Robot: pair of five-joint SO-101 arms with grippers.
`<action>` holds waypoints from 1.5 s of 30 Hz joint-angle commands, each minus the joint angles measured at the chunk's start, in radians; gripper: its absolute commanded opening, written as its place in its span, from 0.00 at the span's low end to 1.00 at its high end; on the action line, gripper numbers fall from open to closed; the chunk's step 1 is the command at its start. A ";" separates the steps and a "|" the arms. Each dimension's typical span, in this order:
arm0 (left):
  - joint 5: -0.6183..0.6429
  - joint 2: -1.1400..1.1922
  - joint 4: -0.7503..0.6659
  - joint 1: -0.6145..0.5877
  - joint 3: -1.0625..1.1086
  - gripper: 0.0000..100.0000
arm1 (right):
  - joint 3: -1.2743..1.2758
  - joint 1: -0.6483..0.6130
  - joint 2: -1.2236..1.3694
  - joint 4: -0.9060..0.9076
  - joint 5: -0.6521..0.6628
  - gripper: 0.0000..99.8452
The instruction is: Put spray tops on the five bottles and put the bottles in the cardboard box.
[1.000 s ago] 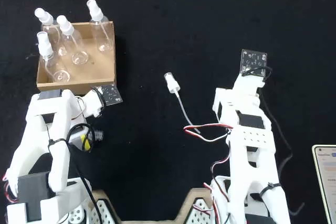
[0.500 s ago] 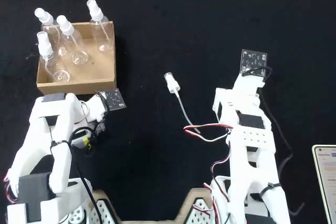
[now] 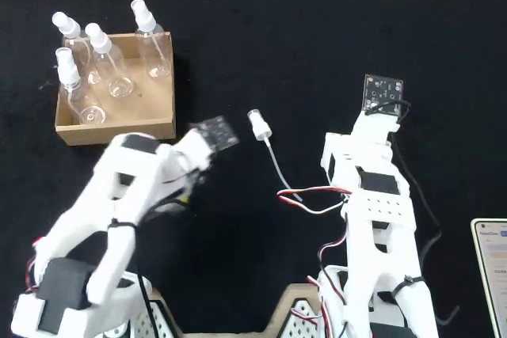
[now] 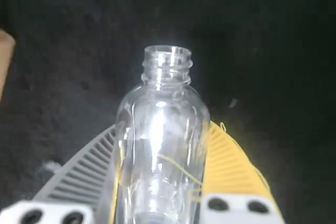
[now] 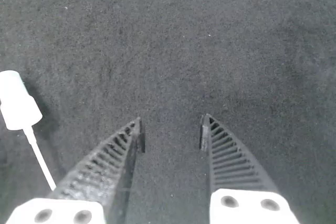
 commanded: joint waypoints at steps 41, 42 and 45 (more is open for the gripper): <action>0.692 -0.428 -0.121 0.263 0.199 0.04 | 0.010 -0.181 -0.027 -0.021 0.000 0.17; 0.694 -0.470 -0.137 0.263 0.228 0.04 | 0.008 -0.181 -0.027 -0.021 0.000 0.17; 0.695 -0.526 -0.152 0.263 0.263 0.04 | -0.028 -0.181 -0.027 0.009 0.000 0.17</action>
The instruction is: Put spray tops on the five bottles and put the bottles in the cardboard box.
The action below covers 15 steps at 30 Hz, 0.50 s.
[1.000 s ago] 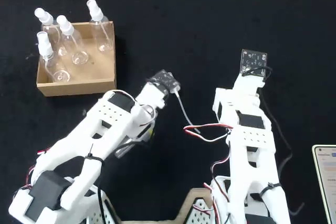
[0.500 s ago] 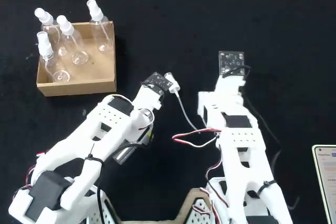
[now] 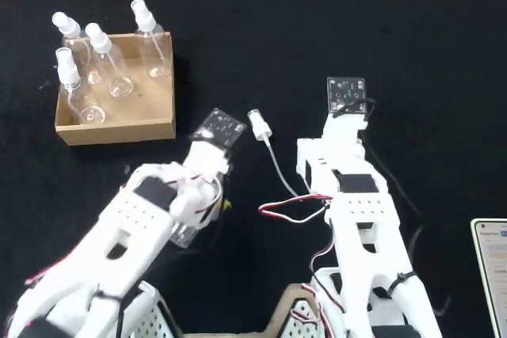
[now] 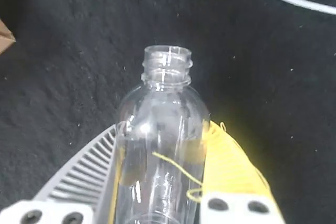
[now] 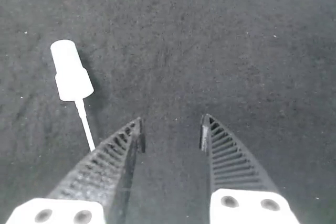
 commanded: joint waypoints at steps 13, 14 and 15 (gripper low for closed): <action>0.012 -0.124 -0.143 0.001 0.094 0.04 | -0.414 -0.192 0.007 0.330 0.000 0.17; 0.012 -0.124 -0.152 0.001 0.101 0.04 | -0.435 -0.198 0.033 0.327 -0.002 0.17; 0.012 -0.123 -0.155 0.001 0.101 0.04 | -0.461 -0.201 0.064 0.324 -0.005 0.17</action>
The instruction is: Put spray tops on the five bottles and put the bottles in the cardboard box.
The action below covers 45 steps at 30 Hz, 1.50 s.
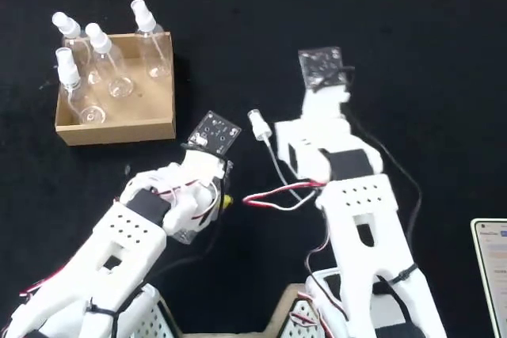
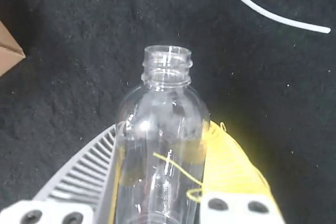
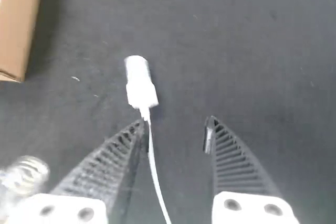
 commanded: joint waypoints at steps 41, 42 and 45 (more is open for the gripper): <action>0.009 -0.017 -0.057 -0.125 -0.015 0.04 | -0.424 -0.138 0.823 -0.213 -0.035 0.28; 0.009 -0.017 -0.057 -0.125 -0.015 0.04 | -0.423 -0.138 0.831 -0.229 -0.035 0.28; 0.009 -0.017 -0.057 -0.125 -0.015 0.04 | -0.404 -0.138 0.855 -0.284 -0.031 0.28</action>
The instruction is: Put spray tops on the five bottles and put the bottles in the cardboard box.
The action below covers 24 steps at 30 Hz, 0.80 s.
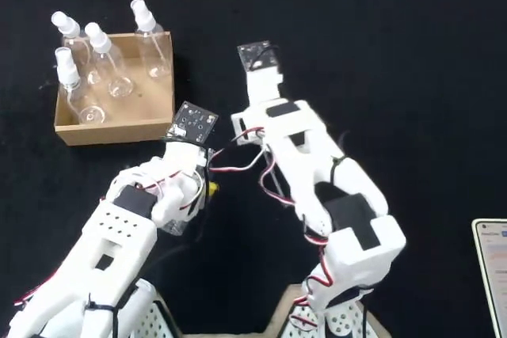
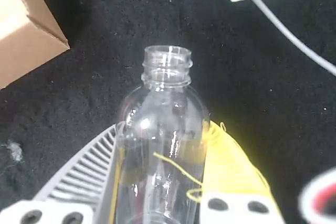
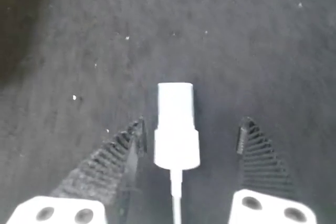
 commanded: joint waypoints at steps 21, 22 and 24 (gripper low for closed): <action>0.009 -0.015 -0.063 0.001 0.002 0.04 | -0.022 0.178 -0.217 0.292 0.095 0.10; 0.009 -0.015 -0.063 0.001 0.002 0.04 | -0.021 0.201 -0.259 0.322 0.124 0.10; 0.009 -0.015 -0.064 0.001 0.002 0.04 | -0.008 0.245 -0.328 0.376 0.172 0.10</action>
